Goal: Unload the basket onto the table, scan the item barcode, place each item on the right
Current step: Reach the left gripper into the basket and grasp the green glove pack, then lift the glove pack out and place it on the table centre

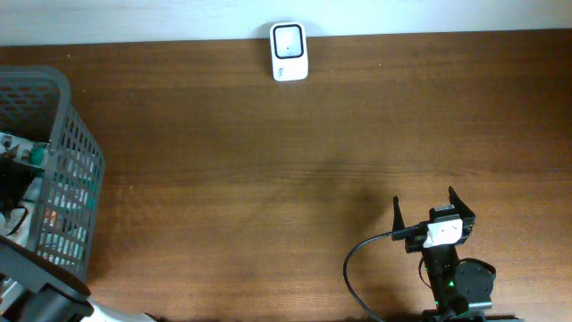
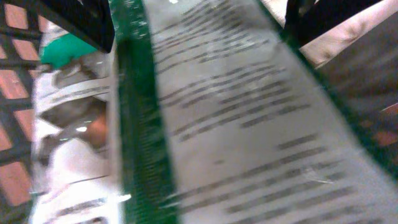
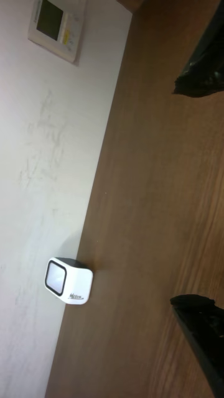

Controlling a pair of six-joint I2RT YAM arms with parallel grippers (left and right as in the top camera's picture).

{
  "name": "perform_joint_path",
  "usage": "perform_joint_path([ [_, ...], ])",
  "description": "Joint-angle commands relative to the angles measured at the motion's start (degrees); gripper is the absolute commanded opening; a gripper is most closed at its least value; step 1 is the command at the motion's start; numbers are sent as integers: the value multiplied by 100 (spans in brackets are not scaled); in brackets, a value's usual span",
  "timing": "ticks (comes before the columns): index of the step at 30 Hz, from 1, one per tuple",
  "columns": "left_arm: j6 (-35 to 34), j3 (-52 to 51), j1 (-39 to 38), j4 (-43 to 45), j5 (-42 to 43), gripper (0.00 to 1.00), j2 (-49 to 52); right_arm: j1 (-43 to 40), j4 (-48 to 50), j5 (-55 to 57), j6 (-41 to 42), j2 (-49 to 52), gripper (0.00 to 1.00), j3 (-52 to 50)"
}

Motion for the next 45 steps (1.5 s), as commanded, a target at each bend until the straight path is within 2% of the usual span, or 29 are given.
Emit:
perform_joint_path([
  [1, 223, -7, -157, 109, 251, 84, 232, 31, -28, -114, 2, -33, 98, -28],
  [2, 223, -7, -188, 116, 251, 84, 330, 31, -26, -114, 2, -33, 98, -28],
  [5, 223, -7, -219, 271, 251, 75, 686, 31, -26, -114, 2, -33, 98, -28],
  [8, 219, -4, -219, 461, 258, 50, 704, 31, -26, -114, 2, -33, 98, -28],
  [9, 219, -4, -219, 496, 328, 32, 704, 31, -28, -114, 2, -33, 99, -28],
  [11, 216, 13, -219, 649, 688, 8, 695, 31, -28, -114, 2, -33, 98, -28],
  [13, 111, 151, -219, 758, 1351, 0, 614, 31, -28, -114, 2, -33, 99, -28],
  [14, -199, 271, -219, 754, 1499, 0, 468, 31, -26, -114, 2, -33, 98, -28],
  [18, -739, 413, -219, 750, 1617, 0, -411, 31, -26, -114, 2, -33, 98, -28],
  [26, -756, 413, -393, 761, 1600, 0, -3182, 31, -26, -114, 2, -33, 98, -28],
  [29, -752, 413, -944, 822, 1600, 0, -4028, 31, -26, -114, 2, -33, 98, -28],
  [32, -732, 413, -1917, 702, 1600, 0, -4450, 31, -28, -114, 2, -33, 99, -28],
  [35, -732, 413, -3080, 136, 1600, 0, -4402, 31, -28, -114, 2, -33, 98, -28],
  [39, -608, 411, -4562, -1386, 1598, 0, -3381, 31, -26, -114, 2, -33, 98, -28],
  [42, -431, 411, -5198, -1880, 1600, 0, -2479, 31, -28, -114, 2, -33, 98, -28],
  [45, -433, 411, -5888, -2000, 1598, 0, -1624, 31, -28, -114, 2, -33, 98, -28],
])
